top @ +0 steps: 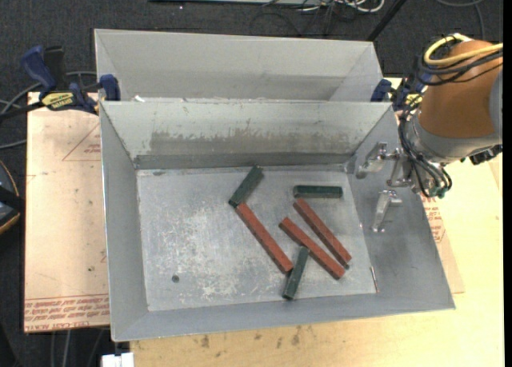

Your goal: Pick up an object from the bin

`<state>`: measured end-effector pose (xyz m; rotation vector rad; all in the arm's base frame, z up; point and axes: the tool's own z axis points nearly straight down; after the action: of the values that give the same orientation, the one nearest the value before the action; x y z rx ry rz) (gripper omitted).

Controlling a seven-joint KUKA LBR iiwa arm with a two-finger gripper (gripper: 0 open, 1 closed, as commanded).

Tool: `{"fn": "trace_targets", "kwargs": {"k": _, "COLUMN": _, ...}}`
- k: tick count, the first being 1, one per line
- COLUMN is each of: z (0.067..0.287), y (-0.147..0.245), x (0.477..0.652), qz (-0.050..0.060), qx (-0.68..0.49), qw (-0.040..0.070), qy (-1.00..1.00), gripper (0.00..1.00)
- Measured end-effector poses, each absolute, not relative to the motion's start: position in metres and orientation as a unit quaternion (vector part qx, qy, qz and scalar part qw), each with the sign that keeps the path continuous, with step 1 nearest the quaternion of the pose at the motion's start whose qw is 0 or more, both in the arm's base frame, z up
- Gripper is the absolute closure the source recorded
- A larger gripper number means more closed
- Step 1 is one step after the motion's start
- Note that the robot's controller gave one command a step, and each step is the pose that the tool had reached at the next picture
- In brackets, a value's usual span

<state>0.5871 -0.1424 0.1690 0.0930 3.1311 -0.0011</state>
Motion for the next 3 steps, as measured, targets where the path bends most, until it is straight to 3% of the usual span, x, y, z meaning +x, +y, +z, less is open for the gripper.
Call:
{"fn": "trace_targets", "kwargs": {"k": 1, "z": 0.093, "y": -0.138, "x": 0.613, "qz": 0.0, "qx": 0.051, "qw": 0.003, "qy": 0.999, "gripper": 0.0}}
{"fn": "trace_targets", "kwargs": {"k": 2, "z": 0.071, "y": -0.14, "x": 0.628, "qz": 0.001, "qx": 0.125, "qw": 0.003, "qy": 0.992, "gripper": 0.0}}
{"fn": "trace_targets", "kwargs": {"k": 3, "z": 0.076, "y": -0.082, "x": 0.646, "qz": 0.0, "qx": 0.16, "qw": 0.009, "qy": 0.987, "gripper": 1.0}}
